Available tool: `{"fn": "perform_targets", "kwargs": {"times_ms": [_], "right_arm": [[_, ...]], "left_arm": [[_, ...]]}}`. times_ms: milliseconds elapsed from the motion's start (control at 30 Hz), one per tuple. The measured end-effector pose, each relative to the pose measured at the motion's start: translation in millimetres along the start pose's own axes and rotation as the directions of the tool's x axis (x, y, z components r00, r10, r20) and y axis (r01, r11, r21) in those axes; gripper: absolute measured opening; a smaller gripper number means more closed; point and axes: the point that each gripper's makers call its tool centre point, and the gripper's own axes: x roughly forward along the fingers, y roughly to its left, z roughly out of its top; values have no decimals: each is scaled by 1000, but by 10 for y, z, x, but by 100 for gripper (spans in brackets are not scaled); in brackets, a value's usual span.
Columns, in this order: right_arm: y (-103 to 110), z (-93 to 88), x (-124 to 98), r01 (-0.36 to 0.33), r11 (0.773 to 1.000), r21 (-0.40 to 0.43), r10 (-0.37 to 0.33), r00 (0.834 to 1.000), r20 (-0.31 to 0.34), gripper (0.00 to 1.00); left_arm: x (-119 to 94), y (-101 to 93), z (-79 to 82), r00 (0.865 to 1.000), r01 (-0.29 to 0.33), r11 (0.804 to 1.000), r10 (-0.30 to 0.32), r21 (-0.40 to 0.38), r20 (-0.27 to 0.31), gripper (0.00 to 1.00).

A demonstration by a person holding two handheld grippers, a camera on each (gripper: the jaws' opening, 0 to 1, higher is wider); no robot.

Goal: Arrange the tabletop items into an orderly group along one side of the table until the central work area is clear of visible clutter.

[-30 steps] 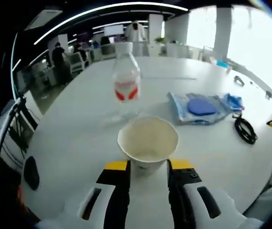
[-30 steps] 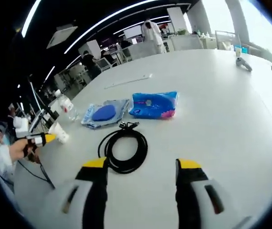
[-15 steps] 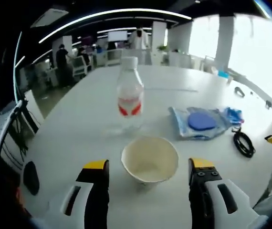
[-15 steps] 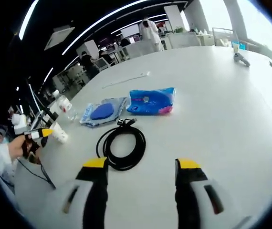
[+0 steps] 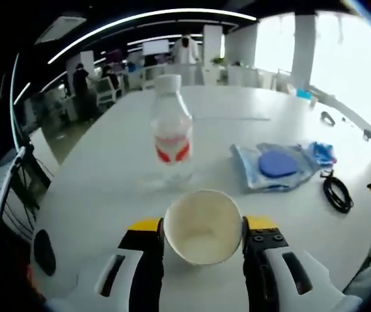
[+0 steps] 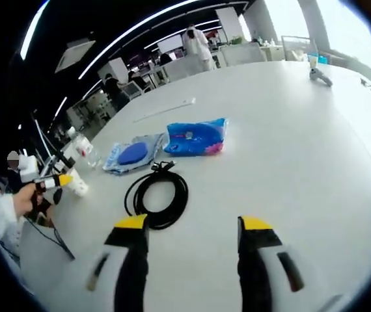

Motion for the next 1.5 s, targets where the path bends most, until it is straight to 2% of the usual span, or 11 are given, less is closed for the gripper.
{"fn": "perform_targets", "kwargs": {"times_ms": [367, 900, 1067, 1200, 1267, 1500], "right_arm": [[63, 2, 36, -14, 1000, -4, 14, 1000, -4, 52], [-53, -5, -2, 4, 999, 39, -5, 1000, 17, 52], [-76, -16, -1, 8, 999, 44, -9, 1000, 17, 52], [-109, -54, 2, 15, 998, 56, -16, 1000, 12, 51], [-118, -67, 2, 17, 998, 60, -18, 1000, 10, 51], [-155, -70, -3, 30, 997, 76, -32, 999, 20, 50]], "left_arm": [[57, -49, 253, 999, 3, 1000, -3, 6, 42, 40], [383, -273, 656, 998, 23, 999, -26, 37, 60, 40], [499, -274, 721, 999, 14, 999, -16, 45, 49, 40], [574, -273, 808, 999, 8, 1000, -8, 3, 49, 40], [615, -285, 825, 999, 7, 1000, -7, 6, 44, 40], [730, -285, 793, 1000, 7, 1000, -7, -4, 24, 40]]}}
